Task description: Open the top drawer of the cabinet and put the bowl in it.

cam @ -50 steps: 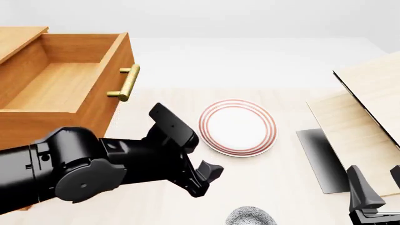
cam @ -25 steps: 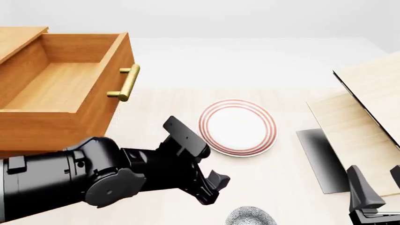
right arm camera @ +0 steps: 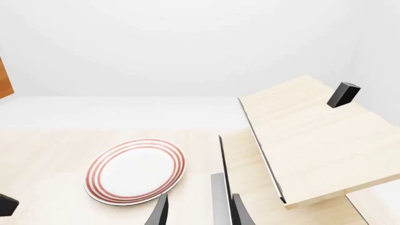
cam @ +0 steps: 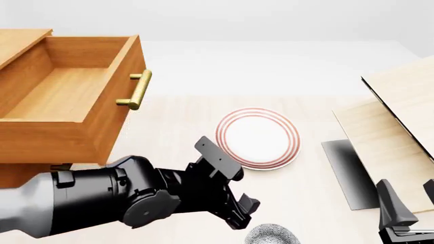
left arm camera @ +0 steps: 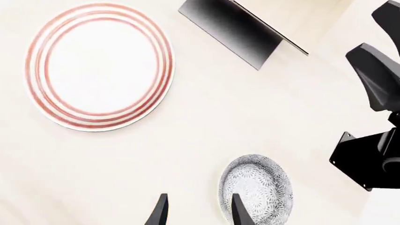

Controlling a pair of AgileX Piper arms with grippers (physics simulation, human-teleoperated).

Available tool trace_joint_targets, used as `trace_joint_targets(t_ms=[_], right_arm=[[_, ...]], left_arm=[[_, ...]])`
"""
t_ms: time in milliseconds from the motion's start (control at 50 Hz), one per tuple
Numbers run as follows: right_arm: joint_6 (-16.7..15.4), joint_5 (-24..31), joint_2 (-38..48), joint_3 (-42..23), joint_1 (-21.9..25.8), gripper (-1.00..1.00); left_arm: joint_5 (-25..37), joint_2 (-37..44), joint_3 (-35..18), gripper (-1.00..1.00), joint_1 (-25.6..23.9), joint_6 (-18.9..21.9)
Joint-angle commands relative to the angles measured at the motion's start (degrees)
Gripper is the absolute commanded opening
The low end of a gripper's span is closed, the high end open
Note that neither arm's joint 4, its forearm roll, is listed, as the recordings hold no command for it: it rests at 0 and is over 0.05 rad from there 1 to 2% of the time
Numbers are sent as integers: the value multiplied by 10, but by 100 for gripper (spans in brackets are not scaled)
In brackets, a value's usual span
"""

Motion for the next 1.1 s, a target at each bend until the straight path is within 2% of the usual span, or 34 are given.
trace_joint_targets(t_ms=[20, 680, 1100], right_arm=[[0, 0, -1, 0, 0, 100], [0, 0, -1, 0, 0, 100], [0, 0, -1, 0, 0, 100]], left_arm=[[-19, 34, -1, 100, -11, -13], [-73, 117, -2, 100, -29, -45], [-92, 171, -22, 100, -52, -69]])
